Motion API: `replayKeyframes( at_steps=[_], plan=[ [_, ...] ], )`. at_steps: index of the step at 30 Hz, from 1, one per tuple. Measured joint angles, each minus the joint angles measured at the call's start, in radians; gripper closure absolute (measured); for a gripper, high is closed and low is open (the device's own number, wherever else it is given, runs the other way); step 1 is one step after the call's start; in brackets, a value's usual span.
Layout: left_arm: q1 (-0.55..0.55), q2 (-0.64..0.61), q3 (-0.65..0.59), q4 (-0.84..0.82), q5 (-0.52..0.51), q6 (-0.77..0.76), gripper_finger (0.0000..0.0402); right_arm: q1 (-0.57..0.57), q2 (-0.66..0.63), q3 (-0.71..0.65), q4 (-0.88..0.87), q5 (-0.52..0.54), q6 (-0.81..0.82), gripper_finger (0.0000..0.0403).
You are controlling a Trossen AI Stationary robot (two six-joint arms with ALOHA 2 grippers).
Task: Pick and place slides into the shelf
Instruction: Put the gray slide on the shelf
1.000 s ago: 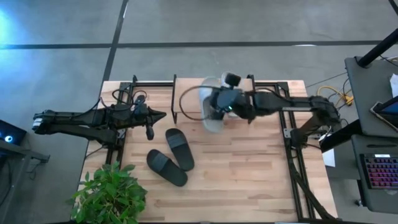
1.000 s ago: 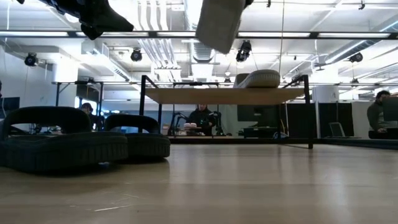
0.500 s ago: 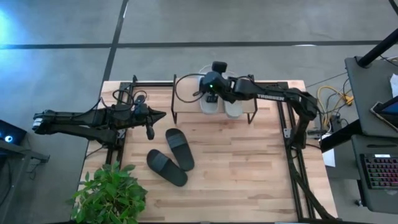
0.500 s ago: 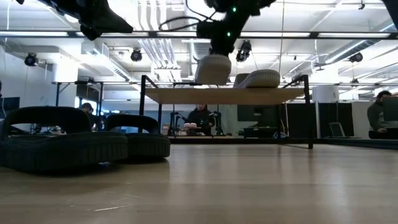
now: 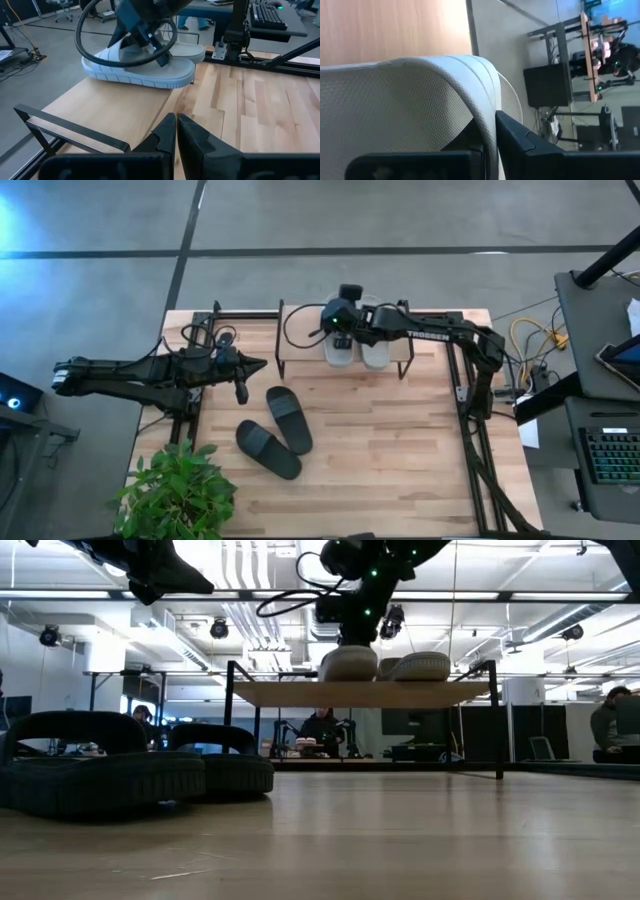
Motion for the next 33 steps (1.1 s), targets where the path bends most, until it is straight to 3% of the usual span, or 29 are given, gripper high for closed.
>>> replayKeyframes(
  at_steps=[15,26,33],
  plan=[
    [0.000,0.000,0.000,0.000,0.000,0.000,0.0400,-0.002,-0.001,-0.003,-0.062,0.000,0.118,0.0285],
    [0.000,0.000,0.000,0.000,0.001,-0.001,0.0400,0.014,-0.070,-0.003,-0.102,0.036,0.204,0.0252],
    [0.000,0.001,0.000,0.000,0.001,0.000,0.0400,0.019,-0.112,-0.003,-0.150,-0.049,0.302,0.0235]
  ],
)
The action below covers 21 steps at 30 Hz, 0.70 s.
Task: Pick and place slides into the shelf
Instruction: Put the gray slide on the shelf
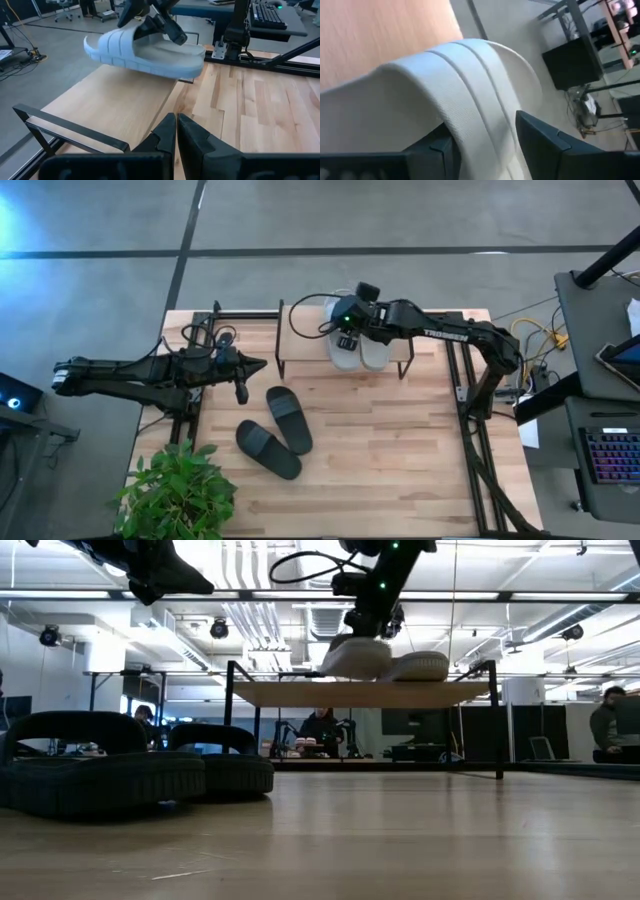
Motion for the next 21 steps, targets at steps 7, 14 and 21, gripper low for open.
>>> replayKeyframes(
  at_steps=[7,14,21],
  plan=[
    [0.000,-0.001,0.000,0.002,0.000,-0.001,0.0400,0.005,0.004,-0.001,0.001,0.002,0.018,0.0229],
    [0.000,0.003,0.003,0.006,0.000,-0.003,0.0400,-0.002,0.016,-0.001,0.008,0.010,0.134,0.0229],
    [0.000,0.004,0.002,0.006,0.001,-0.027,0.0400,-0.005,0.049,-0.001,0.015,0.059,0.311,0.0229]
  ],
)
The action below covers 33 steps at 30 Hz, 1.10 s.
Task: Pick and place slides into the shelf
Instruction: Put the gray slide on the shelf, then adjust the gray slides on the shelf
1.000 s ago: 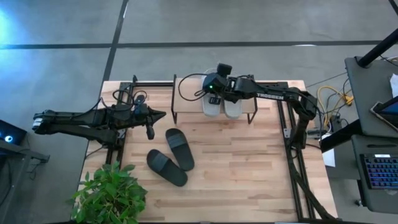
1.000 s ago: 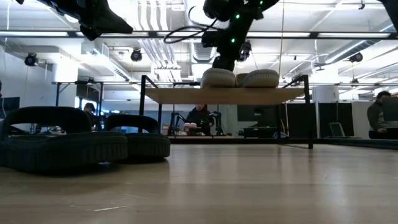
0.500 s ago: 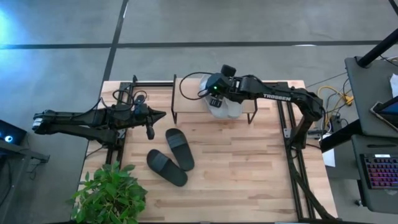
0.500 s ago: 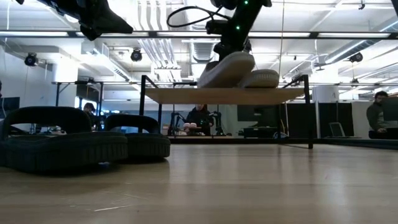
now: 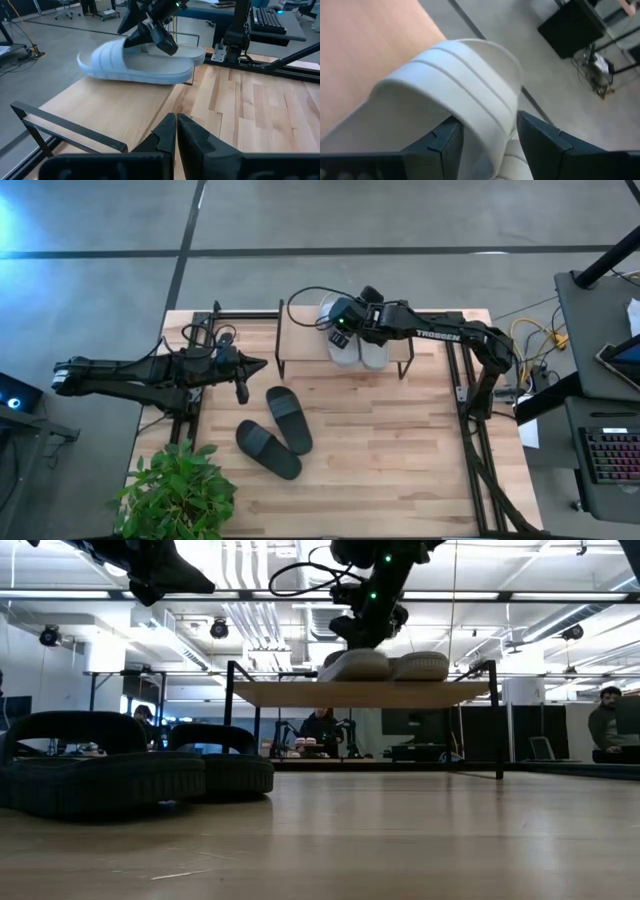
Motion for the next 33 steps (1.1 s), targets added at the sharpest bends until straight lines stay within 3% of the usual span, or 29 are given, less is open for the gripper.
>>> replayKeyframes(
  at_steps=[6,22,29,33],
  plan=[
    [0.000,-0.002,-0.001,-0.001,0.000,0.000,0.0400,0.001,0.009,0.000,-0.024,-0.007,0.088,0.0229],
    [0.000,-0.001,-0.001,-0.005,0.000,0.000,0.0400,0.060,-0.015,0.004,-0.173,-0.006,0.049,0.0229],
    [0.000,-0.002,-0.002,-0.006,0.000,0.000,0.0400,0.060,-0.081,0.061,-0.297,-0.003,0.072,0.0230],
    [0.000,-0.002,-0.002,-0.006,0.000,0.001,0.0400,0.005,-0.097,0.116,-0.509,-0.008,0.171,0.0230]
  ],
)
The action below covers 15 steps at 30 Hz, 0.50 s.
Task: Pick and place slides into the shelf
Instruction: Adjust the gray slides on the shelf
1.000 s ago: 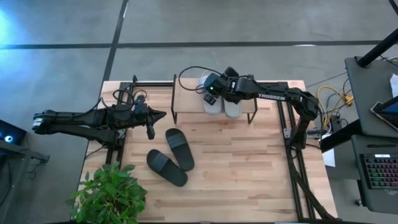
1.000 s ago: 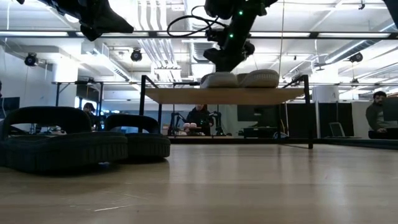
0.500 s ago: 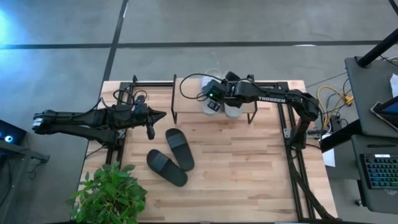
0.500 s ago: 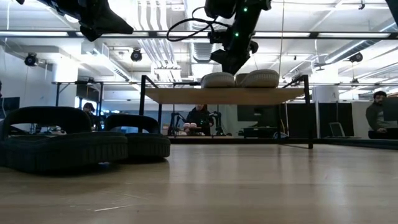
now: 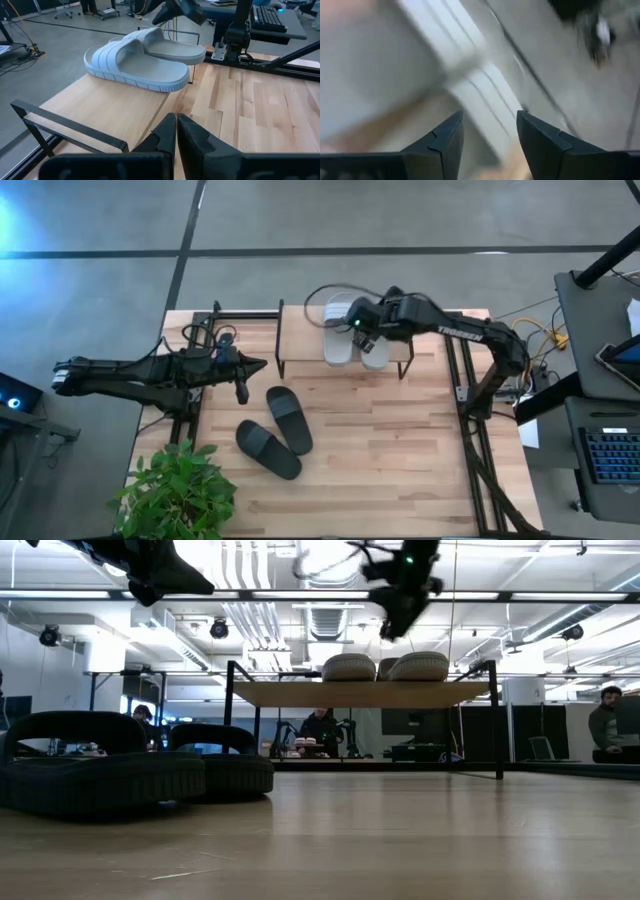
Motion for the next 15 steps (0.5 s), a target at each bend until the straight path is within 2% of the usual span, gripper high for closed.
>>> replayKeyframes(
  at_steps=[3,6,9,13,15],
  plan=[
    [0.000,0.000,0.000,0.000,0.000,0.000,0.0400,-0.084,0.000,0.024,-0.151,-0.031,0.068,0.0236],
    [0.000,0.002,0.000,0.000,0.000,0.000,0.0400,-0.149,0.000,0.032,-0.196,-0.066,0.058,0.0255],
    [0.000,0.002,0.000,0.000,0.000,0.000,0.0400,-0.199,0.000,0.031,-0.202,-0.096,0.019,0.0288],
    [0.000,-0.002,0.000,0.000,0.001,-0.001,0.0400,-0.267,0.004,0.022,-0.200,-0.227,-0.001,0.0345],
    [0.000,-0.003,0.000,0.001,0.001,-0.001,0.0400,-0.284,0.010,0.015,-0.197,-0.250,-0.003,0.0371]
  ],
)
